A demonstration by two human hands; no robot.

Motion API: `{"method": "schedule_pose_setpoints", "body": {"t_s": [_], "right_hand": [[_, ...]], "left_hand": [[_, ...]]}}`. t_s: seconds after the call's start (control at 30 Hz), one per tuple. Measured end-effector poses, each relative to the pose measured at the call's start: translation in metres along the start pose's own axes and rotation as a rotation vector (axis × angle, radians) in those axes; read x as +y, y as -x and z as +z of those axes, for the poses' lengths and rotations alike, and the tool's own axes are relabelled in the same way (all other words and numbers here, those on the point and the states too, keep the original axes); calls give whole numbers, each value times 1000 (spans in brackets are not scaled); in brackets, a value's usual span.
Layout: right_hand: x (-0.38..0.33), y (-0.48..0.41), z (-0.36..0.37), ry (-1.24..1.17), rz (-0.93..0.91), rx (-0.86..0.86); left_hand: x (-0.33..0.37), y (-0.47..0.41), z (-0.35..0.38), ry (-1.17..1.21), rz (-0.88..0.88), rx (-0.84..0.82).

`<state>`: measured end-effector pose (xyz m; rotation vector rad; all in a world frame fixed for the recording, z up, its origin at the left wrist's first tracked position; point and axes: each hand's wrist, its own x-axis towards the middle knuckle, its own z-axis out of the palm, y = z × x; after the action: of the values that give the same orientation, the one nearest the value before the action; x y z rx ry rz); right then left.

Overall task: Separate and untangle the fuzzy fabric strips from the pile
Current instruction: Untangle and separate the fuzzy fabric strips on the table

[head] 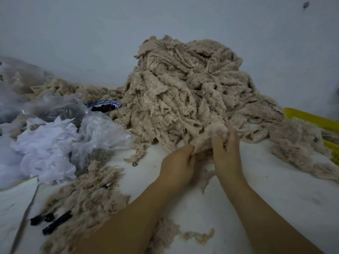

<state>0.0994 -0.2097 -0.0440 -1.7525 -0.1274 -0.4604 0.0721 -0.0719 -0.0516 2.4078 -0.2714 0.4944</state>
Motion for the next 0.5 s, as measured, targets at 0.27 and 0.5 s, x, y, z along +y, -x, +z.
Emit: {"method": "schedule_pose_setpoints", "body": {"t_s": [0.27, 0.5], "right_hand": [[-12, 19, 4, 355, -45, -450], [4, -5, -8, 324, 41, -122]], "left_hand": [[4, 11, -1, 28, 16, -41], [-33, -2, -17, -49, -35, -101]]}}
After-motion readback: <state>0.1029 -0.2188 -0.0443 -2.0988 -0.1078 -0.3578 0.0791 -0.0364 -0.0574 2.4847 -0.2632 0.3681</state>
